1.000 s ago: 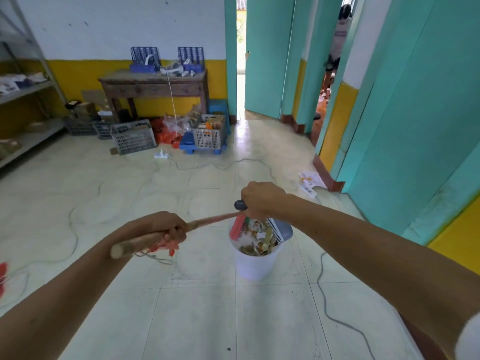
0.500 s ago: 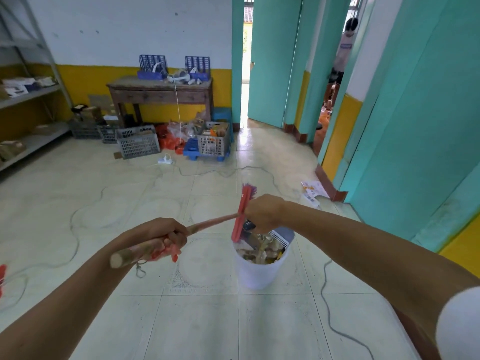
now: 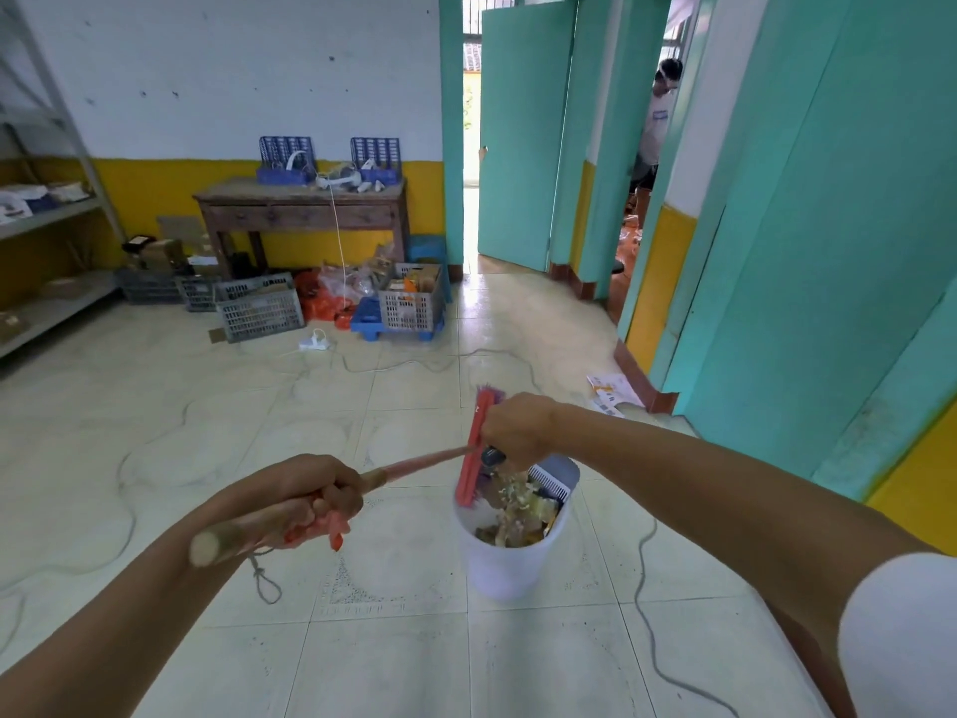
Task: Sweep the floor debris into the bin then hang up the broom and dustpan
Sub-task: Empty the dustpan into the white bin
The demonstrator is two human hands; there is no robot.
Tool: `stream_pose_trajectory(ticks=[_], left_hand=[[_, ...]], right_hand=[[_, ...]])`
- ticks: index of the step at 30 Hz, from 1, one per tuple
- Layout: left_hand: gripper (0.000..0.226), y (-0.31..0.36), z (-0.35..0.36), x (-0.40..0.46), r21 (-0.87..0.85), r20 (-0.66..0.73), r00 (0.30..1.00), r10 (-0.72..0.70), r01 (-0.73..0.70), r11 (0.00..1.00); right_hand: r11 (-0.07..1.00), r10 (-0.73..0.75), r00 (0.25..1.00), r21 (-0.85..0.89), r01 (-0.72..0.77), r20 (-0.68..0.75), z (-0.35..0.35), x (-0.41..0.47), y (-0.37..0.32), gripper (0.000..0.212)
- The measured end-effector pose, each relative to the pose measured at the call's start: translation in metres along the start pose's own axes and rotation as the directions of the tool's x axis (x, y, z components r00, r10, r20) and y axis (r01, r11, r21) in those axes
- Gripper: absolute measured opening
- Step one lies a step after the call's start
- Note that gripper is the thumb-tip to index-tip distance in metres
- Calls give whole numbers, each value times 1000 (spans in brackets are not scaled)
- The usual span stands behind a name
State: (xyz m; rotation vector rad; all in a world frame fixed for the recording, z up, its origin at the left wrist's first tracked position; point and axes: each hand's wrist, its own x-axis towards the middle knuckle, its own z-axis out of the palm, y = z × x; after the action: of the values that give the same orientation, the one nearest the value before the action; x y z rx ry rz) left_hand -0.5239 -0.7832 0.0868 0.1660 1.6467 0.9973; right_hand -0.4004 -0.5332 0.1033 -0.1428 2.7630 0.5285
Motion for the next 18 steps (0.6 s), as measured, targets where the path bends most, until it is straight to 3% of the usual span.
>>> stream_pose_trajectory(ticks=[7, 13, 18], left_hand=[[54, 4, -4, 5, -15, 4, 1000, 25, -25, 1000], [39, -6, 6, 14, -39, 5, 999, 42, -42, 998], [45, -12, 11, 21, -101, 17, 999, 35, -33, 994]], right_hand=[[985, -153, 987, -76, 156, 38, 31, 5, -23, 27], [987, -134, 985, -70, 142, 109, 79, 17, -70, 5], [993, -105, 989, -34, 109, 107, 77, 24, -79, 14]])
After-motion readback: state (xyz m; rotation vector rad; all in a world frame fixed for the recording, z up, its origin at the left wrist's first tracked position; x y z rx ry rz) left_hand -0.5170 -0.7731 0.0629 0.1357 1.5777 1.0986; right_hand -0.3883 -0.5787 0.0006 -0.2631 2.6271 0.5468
